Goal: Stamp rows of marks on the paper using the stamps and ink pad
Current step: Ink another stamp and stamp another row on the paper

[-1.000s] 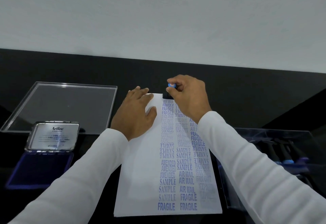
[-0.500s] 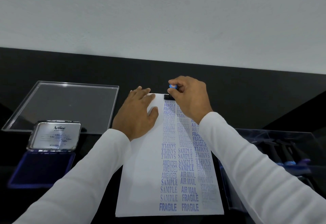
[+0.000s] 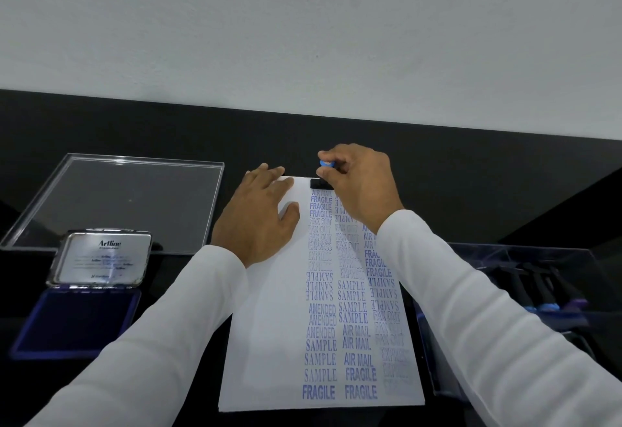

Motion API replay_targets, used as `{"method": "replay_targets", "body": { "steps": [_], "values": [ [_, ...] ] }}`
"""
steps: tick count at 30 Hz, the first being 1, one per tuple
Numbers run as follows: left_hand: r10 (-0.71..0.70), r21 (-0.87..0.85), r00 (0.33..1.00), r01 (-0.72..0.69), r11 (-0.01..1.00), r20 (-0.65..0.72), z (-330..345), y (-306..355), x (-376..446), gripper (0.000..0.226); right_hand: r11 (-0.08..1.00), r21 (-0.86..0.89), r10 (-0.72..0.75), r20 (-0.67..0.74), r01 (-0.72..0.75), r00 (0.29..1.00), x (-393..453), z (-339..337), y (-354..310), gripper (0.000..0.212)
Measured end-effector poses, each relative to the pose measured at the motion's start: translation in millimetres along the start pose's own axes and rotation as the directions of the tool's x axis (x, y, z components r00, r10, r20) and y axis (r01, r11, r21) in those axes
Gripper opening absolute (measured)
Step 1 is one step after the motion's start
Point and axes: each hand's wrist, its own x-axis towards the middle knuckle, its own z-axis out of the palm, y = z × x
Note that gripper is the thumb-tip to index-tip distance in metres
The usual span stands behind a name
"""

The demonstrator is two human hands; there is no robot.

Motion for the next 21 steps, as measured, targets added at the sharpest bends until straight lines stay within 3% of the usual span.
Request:
{"method": "replay_targets", "body": {
  "steps": [21],
  "values": [
    [-0.002, -0.017, 1.0, 0.002, 1.0, 0.004, -1.7, 2.0, -0.7, 0.054, 1.0, -0.002, 0.012, 0.063, -0.012, 0.998, 5.6, -4.5, -1.3, 0.021]
  ]
}}
